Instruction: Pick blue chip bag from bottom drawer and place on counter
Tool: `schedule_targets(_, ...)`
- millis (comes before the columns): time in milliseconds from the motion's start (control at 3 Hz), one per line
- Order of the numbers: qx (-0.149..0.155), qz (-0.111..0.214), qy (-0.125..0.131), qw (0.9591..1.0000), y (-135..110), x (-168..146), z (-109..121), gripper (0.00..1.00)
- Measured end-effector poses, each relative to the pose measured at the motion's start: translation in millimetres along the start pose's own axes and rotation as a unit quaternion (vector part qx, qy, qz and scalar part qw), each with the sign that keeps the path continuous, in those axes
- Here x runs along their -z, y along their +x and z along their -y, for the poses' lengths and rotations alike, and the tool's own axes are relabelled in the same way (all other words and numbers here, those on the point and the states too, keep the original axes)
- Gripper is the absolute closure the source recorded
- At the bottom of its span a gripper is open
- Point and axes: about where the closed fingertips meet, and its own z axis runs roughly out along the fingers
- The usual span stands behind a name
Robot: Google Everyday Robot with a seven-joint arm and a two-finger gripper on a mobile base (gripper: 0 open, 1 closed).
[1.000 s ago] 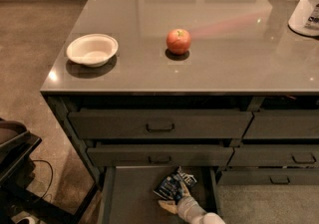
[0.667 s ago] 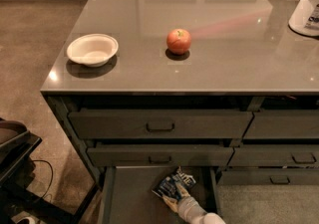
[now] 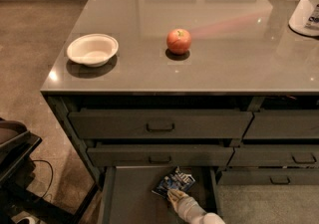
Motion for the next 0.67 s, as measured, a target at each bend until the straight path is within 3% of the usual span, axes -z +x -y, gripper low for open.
schedule_targets(333, 0.000, 0.000, 0.000, 1.0000, 0.0, 0.0, 0.0, 1.00)
schedule_targets(667, 0.000, 0.000, 0.000, 1.0000, 0.0, 0.0, 0.0, 1.00)
